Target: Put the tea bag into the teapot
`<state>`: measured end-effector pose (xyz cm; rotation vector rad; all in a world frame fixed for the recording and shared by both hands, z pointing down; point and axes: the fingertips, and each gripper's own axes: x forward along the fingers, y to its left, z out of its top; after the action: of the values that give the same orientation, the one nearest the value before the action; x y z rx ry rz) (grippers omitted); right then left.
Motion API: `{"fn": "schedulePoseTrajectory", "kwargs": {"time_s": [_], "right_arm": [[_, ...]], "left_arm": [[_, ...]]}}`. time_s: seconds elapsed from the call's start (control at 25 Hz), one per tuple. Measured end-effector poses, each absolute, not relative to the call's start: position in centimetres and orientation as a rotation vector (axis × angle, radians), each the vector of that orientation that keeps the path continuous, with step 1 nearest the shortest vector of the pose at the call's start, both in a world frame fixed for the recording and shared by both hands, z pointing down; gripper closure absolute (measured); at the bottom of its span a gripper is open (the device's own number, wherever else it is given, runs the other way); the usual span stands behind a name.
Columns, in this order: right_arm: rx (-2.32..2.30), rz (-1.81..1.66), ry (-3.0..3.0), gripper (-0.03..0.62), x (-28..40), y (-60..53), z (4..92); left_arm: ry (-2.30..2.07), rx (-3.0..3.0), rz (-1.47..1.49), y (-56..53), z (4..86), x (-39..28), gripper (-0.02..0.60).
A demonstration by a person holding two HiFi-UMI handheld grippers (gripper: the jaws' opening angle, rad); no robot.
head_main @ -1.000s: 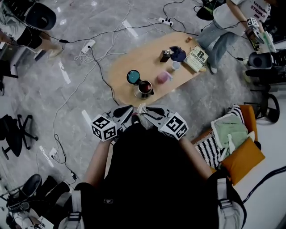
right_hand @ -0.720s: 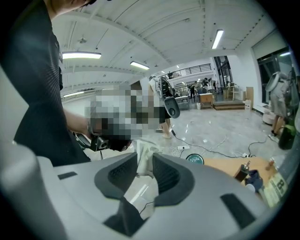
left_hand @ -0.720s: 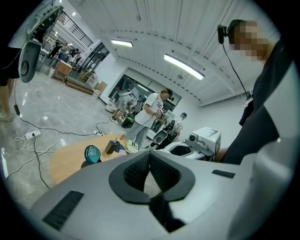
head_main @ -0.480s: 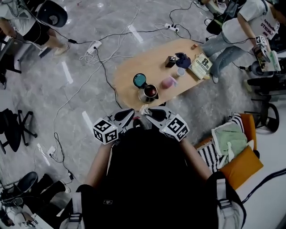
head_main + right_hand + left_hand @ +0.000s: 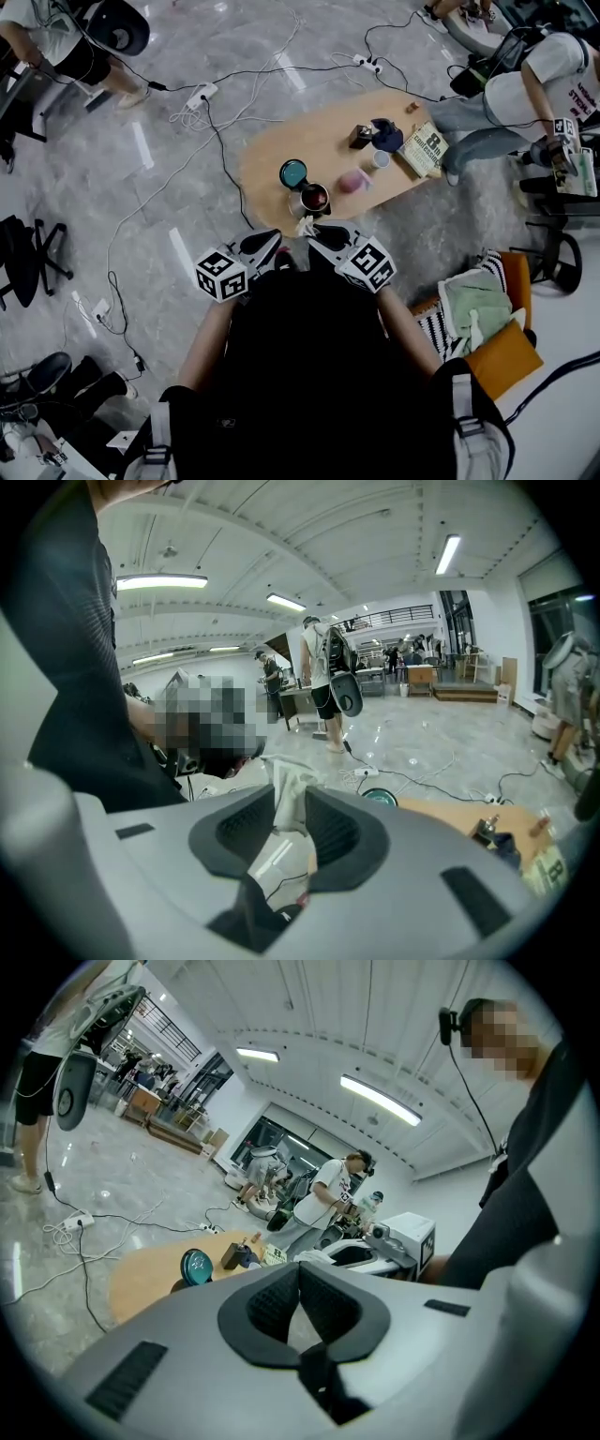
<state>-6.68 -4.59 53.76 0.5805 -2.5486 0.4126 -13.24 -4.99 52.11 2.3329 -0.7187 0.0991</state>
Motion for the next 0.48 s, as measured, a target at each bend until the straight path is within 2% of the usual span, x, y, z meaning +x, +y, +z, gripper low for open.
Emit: {"fn": "schedulePoseTrajectory", "kwargs": {"time_s": [0.48], "right_arm": [[0.490, 0.444, -2.475, 0.487, -4.9, -7.4, 57.1]], "left_arm": [[-0.766, 2.285, 0.140, -8.5, 53.4, -12.2, 0.569]]}}
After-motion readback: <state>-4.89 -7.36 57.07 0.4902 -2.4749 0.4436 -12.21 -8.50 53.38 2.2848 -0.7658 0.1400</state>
